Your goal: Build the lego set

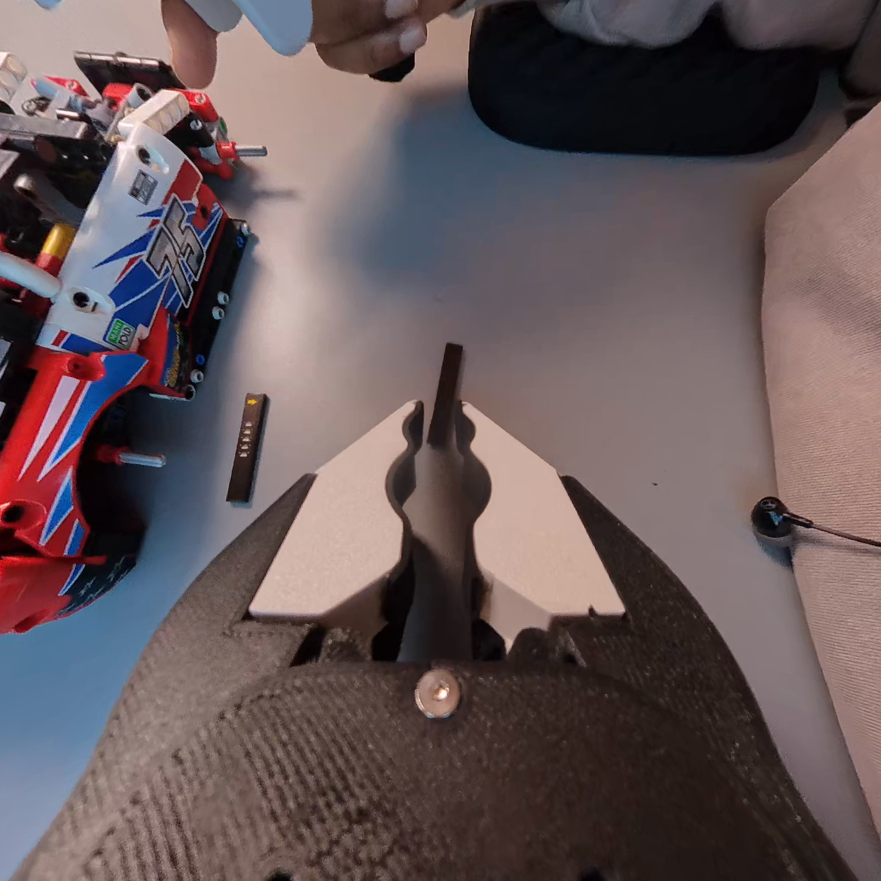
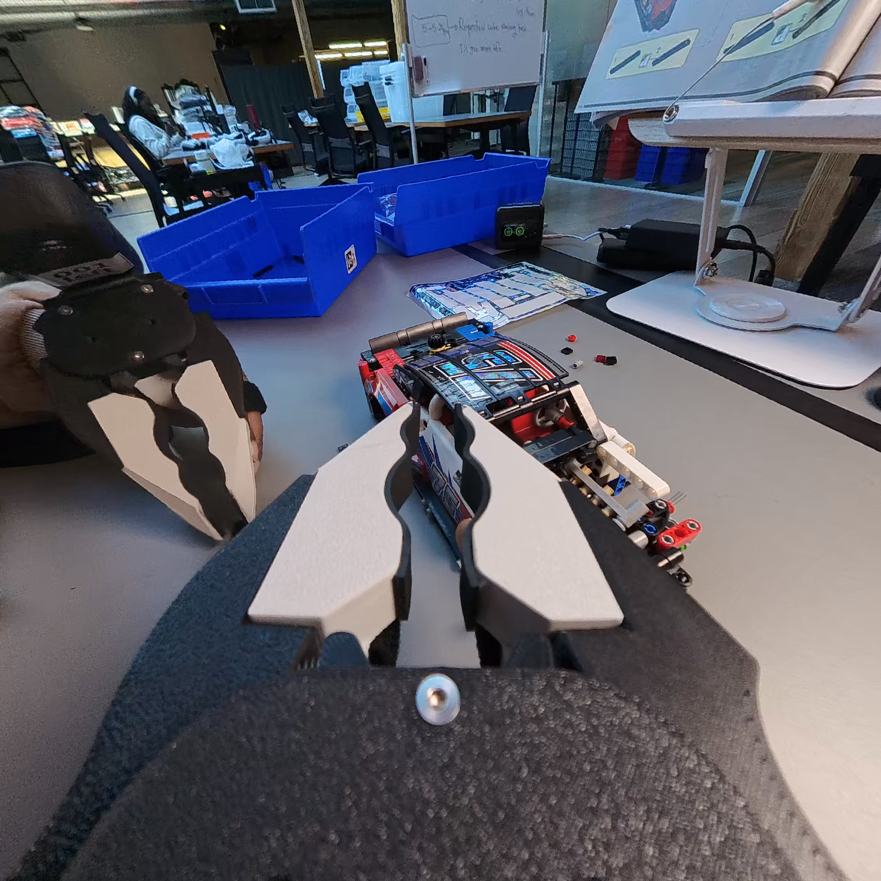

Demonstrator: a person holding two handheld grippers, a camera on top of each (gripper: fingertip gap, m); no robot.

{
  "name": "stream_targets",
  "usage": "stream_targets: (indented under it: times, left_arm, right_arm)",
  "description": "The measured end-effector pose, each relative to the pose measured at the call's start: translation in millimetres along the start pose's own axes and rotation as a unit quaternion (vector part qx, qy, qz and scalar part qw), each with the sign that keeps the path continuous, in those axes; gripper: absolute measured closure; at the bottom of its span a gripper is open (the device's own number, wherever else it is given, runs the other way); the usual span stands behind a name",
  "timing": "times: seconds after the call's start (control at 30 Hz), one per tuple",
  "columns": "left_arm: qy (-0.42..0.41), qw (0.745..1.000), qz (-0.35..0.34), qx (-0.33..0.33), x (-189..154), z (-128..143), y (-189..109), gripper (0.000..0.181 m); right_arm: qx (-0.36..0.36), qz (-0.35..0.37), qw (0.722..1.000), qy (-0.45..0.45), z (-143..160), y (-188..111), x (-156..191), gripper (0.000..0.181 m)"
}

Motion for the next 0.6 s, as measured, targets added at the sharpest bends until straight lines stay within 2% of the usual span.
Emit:
stream_targets:
  times: [0.07,0.13,0.23,0.3,0.4,0.47,0.6]
  left_arm:
    - [-0.026,0.998,0.018,-0.049,3,-7,-10,0.160]
    - [-0.061,0.991,0.005,-0.121,20,-15,-31,0.153]
    - [-0.138,0.965,-0.092,-0.201,75,-8,-78,0.151]
    - [-0.211,0.939,-0.171,-0.213,122,13,-107,0.152]
    - [-0.325,0.896,-0.266,-0.142,188,62,-123,0.147]
    - [-0.360,0.873,-0.320,-0.082,220,89,-121,0.137]
    - [-0.426,0.833,-0.353,0.014,264,118,-105,0.090]
  right_arm:
    - [-0.002,0.000,1.000,0.001,0,-1,0,0.170]
    - [-0.005,0.001,1.000,0.002,-1,-2,-1,0.170]
    - [-0.014,0.004,1.000,0.006,-3,-4,-2,0.171]
    - [-0.020,0.004,1.000,0.011,-3,-5,-3,0.171]
    - [-0.023,0.003,1.000,0.018,-2,-5,-4,0.171]
    - [-0.023,0.003,1.000,0.019,-1,-5,-3,0.171]
    - [-0.021,0.010,1.000,0.009,0,-4,-1,0.171]
Point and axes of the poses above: each gripper's, where its closed fingertips meet, y out along the fingers, z out of its underside, x = y × z across the jaws, the point moved 5 cm from there along -y, back along the fingers, and after that the axes turned 10 degrees about x, right-handed, at the moved point
